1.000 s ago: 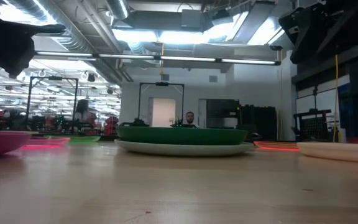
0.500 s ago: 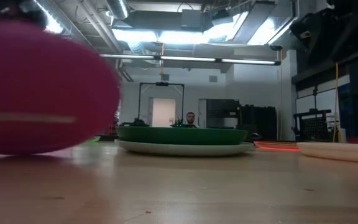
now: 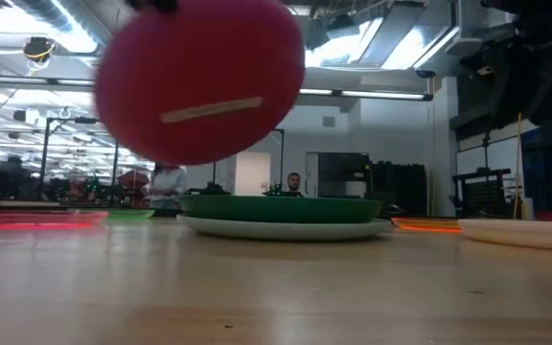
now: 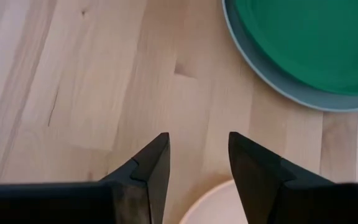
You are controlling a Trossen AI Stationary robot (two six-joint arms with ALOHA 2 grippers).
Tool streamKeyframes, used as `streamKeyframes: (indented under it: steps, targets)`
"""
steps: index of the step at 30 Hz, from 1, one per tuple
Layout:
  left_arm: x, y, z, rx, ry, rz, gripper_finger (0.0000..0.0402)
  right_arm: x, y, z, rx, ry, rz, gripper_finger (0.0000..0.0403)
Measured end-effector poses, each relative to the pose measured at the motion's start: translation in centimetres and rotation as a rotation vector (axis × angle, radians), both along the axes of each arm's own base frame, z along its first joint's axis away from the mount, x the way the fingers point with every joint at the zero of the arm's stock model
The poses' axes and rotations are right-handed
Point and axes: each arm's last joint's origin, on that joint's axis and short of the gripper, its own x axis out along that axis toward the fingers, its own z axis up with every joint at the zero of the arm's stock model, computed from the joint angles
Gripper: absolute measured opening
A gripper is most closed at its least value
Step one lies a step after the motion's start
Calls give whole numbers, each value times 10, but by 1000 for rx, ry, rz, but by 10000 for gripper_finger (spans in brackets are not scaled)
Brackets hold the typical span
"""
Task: Stack plastic plates
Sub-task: Stack the pink plate on top of the dark green plate
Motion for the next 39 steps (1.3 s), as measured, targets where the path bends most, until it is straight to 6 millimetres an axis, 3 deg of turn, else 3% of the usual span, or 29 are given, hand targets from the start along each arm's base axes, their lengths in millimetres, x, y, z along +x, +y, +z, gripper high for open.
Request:
streamKeyframes:
  steps: [10, 21, 29, 39]
  targets:
    - [36, 46, -22, 220, 61, -22, 16, -2, -1, -1, 1, 22, -28, 154]
    - [72, 81, -65, 217, 149, -38, 16, -3, -2, -2, -11, 29, -36, 154]
    - [80, 98, -76, 184, 177, -24, 16, -3, -2, -2, -12, 30, -35, 154]
    - [80, 102, -80, 140, 175, -4, 16, -3, -2, -2, -11, 27, -34, 154]
